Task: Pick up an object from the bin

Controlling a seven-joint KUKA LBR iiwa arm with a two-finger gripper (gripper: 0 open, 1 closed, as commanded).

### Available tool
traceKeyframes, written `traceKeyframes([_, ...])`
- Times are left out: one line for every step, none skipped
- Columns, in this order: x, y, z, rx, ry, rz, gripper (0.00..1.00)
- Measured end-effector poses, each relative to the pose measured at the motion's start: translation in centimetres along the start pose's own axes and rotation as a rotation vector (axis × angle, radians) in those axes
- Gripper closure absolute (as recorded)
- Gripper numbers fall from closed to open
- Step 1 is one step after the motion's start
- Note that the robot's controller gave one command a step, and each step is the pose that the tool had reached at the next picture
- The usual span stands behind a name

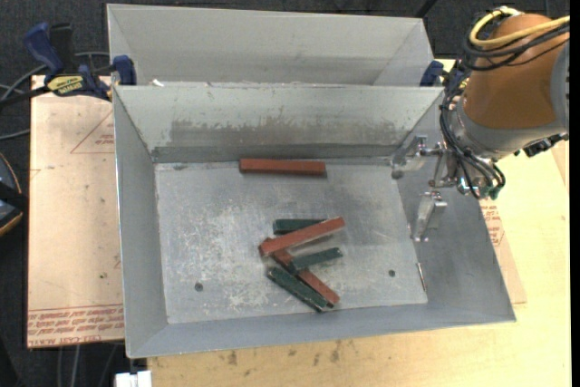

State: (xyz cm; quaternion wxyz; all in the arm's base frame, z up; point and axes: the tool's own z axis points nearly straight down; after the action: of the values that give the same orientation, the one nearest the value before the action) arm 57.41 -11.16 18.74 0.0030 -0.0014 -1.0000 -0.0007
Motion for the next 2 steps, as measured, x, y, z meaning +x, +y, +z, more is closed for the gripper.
traceKeyframes([0.0,0.0,-0.2,0.000,-0.003,-0.001,0.00])
traceKeyframes([-0.9,-0.2,-2.5,0.001,-0.006,-0.037,0.00])
